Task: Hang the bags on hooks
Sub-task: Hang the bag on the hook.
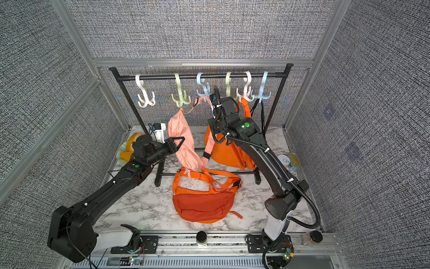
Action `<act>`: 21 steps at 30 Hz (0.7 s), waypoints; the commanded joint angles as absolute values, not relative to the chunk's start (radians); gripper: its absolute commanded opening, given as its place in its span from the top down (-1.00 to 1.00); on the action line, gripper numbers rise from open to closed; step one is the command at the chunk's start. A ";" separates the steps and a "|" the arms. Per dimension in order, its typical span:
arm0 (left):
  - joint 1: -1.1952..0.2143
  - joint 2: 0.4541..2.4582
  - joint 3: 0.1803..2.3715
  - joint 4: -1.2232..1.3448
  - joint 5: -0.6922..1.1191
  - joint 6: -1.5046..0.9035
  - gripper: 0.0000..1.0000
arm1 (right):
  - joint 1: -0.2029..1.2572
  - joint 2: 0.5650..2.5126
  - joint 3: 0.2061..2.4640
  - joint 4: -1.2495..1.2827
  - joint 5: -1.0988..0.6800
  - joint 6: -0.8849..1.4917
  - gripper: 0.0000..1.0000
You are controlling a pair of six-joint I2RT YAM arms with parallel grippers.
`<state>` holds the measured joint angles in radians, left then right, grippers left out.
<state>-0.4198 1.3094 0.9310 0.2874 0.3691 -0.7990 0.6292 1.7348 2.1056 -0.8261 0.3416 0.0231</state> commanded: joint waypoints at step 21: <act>-0.389 1.568 0.964 0.471 0.535 -0.882 1.00 | 0.627 1.625 1.969 -0.776 0.378 0.018 0.83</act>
